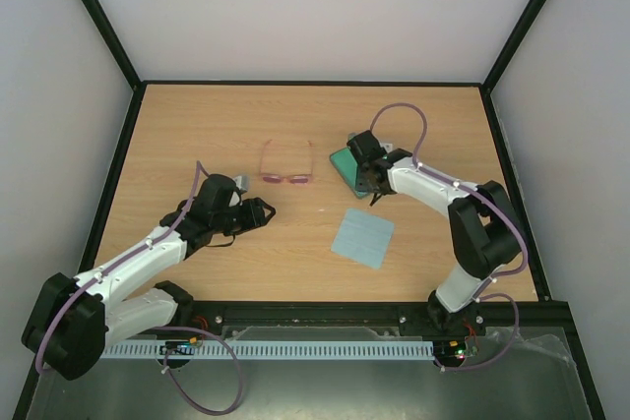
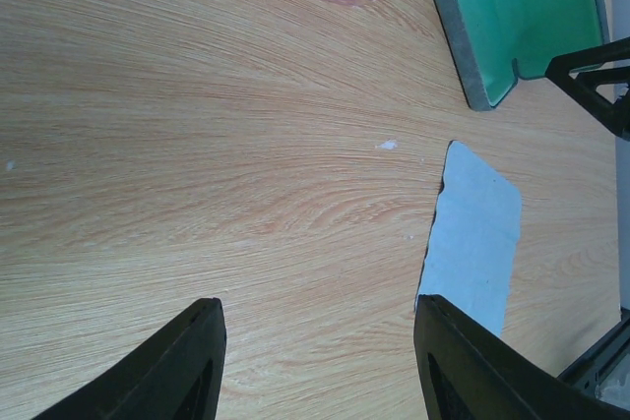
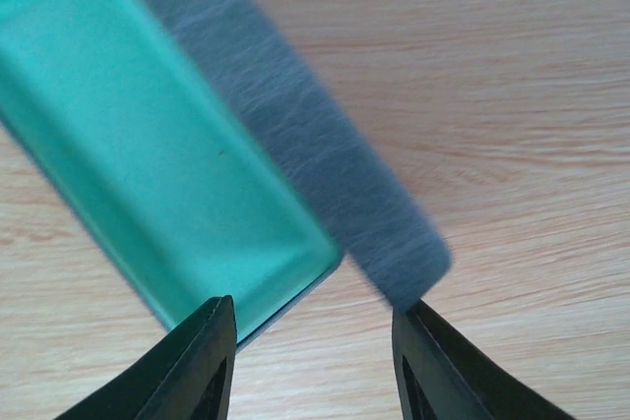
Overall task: Organize the sunglasses
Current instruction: Adjust the sunglasses case at the center of the board.
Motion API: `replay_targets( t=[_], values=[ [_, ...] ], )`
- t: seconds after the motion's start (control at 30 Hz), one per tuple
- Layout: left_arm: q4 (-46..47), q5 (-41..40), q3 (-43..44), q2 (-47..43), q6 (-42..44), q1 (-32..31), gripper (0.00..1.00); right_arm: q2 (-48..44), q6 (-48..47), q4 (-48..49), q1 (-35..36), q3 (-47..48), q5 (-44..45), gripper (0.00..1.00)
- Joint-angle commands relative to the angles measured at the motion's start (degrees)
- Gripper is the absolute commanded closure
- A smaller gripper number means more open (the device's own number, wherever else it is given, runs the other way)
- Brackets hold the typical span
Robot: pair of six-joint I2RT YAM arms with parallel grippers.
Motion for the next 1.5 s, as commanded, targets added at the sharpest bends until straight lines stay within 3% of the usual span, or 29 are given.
replay_targets(
  t=[0.0,0.23,0.53,1.03,1.47],
  values=[
    [-0.08,0.28,-0.54,0.24,0.45,0.27,0.45,-1.59,-3.61,-3.14,-3.63,2.09,2.88,0.55],
    [0.01,0.26,-0.72,0.24,0.4,0.27,0.45,-0.99,-6.34,-3.29,-6.52,4.52,1.41,0.53],
    [0.79,0.6,-0.92,1.1,0.53,0.27,0.45,-7.96,1.94,0.93,-6.08,-6.77,-10.75,0.52],
    [1.24,1.39,-1.14,0.9,0.92,0.35,0.45,-1.64,11.34,6.11,-3.15,-7.58,-6.25,0.5],
    [1.33,2.88,-1.57,0.99,2.03,1.93,0.45,1.27,13.01,8.27,-3.01,-7.66,-4.0,0.54]
  ],
)
